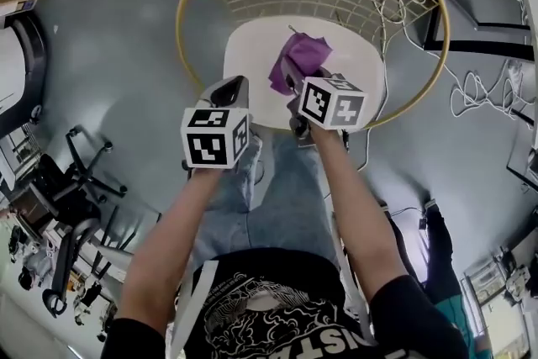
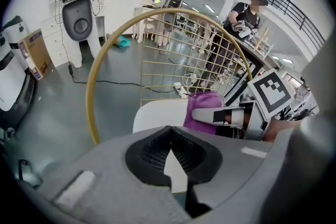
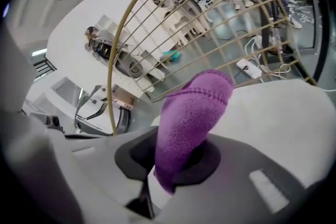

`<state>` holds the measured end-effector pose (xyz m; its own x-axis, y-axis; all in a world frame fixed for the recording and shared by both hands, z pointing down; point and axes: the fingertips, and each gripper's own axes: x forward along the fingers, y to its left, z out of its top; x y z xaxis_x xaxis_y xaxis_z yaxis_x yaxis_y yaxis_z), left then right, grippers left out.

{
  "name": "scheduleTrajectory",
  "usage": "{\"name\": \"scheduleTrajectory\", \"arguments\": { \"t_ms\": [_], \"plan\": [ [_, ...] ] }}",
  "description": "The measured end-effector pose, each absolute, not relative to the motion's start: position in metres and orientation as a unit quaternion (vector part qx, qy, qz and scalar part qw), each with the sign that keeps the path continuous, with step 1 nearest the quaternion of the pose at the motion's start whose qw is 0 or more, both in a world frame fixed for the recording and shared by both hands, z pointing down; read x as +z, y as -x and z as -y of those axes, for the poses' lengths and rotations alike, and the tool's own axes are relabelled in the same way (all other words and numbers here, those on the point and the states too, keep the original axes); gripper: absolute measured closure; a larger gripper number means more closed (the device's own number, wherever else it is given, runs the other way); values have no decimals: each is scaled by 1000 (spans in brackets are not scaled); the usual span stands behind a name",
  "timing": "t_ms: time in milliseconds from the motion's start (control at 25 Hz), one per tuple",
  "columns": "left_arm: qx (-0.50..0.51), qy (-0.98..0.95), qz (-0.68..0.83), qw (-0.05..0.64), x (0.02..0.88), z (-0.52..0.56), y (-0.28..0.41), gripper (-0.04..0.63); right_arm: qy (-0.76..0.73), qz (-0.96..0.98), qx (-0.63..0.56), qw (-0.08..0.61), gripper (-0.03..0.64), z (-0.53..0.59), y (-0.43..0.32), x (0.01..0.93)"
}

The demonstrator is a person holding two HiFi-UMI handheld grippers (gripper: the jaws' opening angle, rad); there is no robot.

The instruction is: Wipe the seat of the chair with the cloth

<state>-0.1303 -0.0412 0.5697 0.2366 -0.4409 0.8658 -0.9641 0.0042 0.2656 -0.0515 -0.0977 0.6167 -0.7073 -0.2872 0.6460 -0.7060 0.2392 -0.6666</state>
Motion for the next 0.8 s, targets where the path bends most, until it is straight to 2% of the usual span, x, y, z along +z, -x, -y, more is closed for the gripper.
{"name": "scheduleTrajectory", "arguments": {
  "t_ms": [200, 440, 600, 800],
  "plan": [
    [288, -629, 559, 458, 578, 25, 164, 595, -255, 784, 523, 217, 558, 68, 130, 626],
    [300, -619, 565, 456, 594, -5, 197, 595, -211, 792, 529, 220, 558, 31, 185, 652],
    [300, -613, 566, 462, 585, -11, 211, 595, -213, 789, 522, 243, 558, 31, 195, 655],
    [308, -623, 552, 459, 603, -27, 197, 595, -234, 779, 530, 242, 558, 20, 173, 679]
  ]
}}
